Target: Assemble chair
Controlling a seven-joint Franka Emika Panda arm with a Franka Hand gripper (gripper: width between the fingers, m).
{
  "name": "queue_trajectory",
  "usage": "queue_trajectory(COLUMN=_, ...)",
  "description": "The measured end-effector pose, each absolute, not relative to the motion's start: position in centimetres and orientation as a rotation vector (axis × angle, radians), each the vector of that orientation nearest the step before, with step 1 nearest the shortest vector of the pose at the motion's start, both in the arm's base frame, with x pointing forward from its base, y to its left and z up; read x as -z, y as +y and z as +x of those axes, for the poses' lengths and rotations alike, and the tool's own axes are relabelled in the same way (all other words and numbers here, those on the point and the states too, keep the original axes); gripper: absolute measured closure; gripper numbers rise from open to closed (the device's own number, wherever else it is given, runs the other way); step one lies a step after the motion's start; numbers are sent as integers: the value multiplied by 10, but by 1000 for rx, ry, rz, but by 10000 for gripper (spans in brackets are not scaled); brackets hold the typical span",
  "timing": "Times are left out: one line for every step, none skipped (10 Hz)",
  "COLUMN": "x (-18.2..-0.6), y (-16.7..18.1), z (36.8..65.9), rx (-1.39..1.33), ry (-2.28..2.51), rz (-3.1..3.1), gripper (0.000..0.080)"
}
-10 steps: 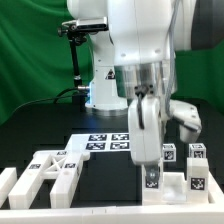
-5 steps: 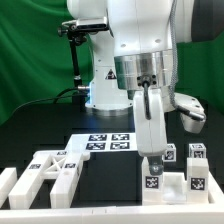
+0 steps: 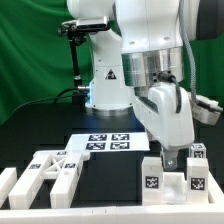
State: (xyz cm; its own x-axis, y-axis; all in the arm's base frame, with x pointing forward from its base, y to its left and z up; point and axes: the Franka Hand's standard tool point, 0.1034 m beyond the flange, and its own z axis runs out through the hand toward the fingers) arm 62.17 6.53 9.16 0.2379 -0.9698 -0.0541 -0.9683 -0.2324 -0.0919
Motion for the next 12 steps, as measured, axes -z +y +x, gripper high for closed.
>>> queue_trajectory(x=-96, y=70, z=616, rx=35, ry=1747, rz=-2494, gripper=151)
queue_trajectory(x=-103, y=76, z=615, rx=50, ry=1733, rz=-2495, gripper=151)
queue_trajectory(x=-102, y=74, z=615, rx=58, ry=1597, rz=-2589, gripper=151)
queue_trajectory(x=-101, y=74, z=615, rx=61, ry=1520, rz=-2637, gripper=151)
queue_trajectory(x=-101, y=74, z=615, rx=66, ry=1429, rz=-2690, gripper=151)
queue_trajectory(x=-100, y=73, z=616, rx=89, ry=1279, rz=-2765, gripper=151)
queue_trajectory(x=-96, y=67, z=614, rx=199, ry=1007, rz=-2871, gripper=151)
queue_trajectory(x=-85, y=54, z=606, rx=288, ry=795, rz=-2948, gripper=151)
queue_trajectory(x=-77, y=46, z=602, rx=343, ry=596, rz=-3014, gripper=151)
queue_trajectory(x=-74, y=47, z=602, rx=382, ry=473, rz=-3041, gripper=151)
queue_trajectory(x=-75, y=52, z=602, rx=388, ry=417, rz=-3051, gripper=151)
queue_trajectory(x=-74, y=50, z=602, rx=390, ry=345, rz=-3068, gripper=151)
